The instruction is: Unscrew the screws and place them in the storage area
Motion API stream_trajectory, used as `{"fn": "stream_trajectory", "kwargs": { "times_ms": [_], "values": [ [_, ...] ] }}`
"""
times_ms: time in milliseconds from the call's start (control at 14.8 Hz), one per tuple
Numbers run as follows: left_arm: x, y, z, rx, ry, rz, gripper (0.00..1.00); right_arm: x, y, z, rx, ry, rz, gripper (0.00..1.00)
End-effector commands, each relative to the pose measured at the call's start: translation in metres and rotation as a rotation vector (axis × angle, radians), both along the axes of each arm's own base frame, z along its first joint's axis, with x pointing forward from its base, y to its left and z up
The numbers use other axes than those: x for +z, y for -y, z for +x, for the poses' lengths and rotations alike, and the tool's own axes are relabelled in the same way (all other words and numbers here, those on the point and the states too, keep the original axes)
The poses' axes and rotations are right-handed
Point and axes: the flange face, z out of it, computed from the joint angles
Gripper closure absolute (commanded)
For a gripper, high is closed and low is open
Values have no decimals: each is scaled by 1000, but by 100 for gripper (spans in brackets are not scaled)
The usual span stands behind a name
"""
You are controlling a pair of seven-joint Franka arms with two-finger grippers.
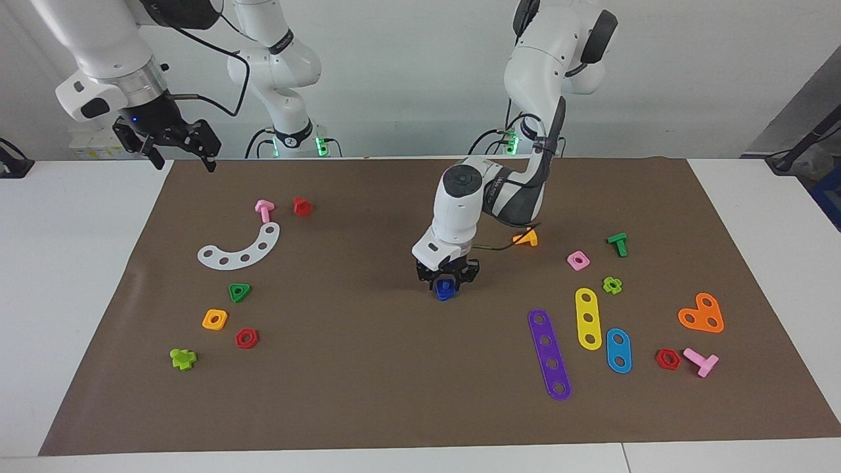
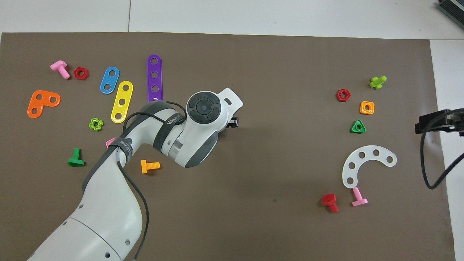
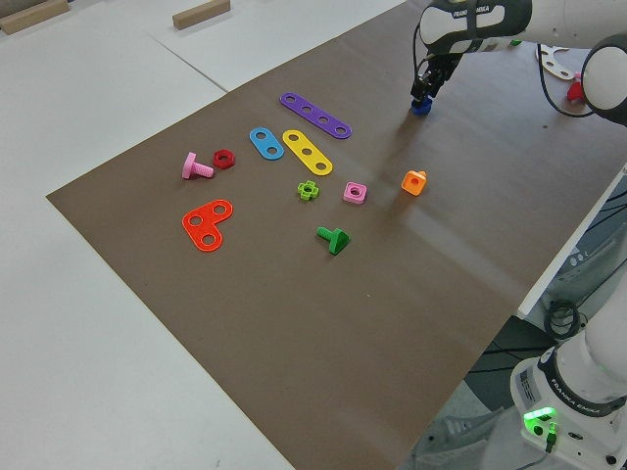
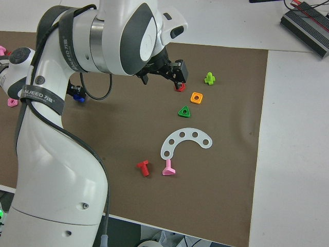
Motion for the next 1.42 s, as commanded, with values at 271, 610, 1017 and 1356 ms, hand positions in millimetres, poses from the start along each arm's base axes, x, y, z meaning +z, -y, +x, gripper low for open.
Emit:
{"fn": "stream_trajectory", "kwargs": {
  "times_ms": [271, 610, 1017, 1356],
  "values": [
    [-6, -3, -1, -19, 28, 19, 58, 0, 0, -6, -9, 7, 13, 0],
    [0, -3, 3, -15, 31, 16, 77, 1, 0, -6, -9, 9, 12, 0],
    [27, 5, 15, 25, -47, 21, 79, 1, 0, -6, -9, 9, 12, 0],
    [76, -5, 36, 85, -115, 1, 79, 1, 0, -6, -9, 9, 12, 0]
  ]
}}
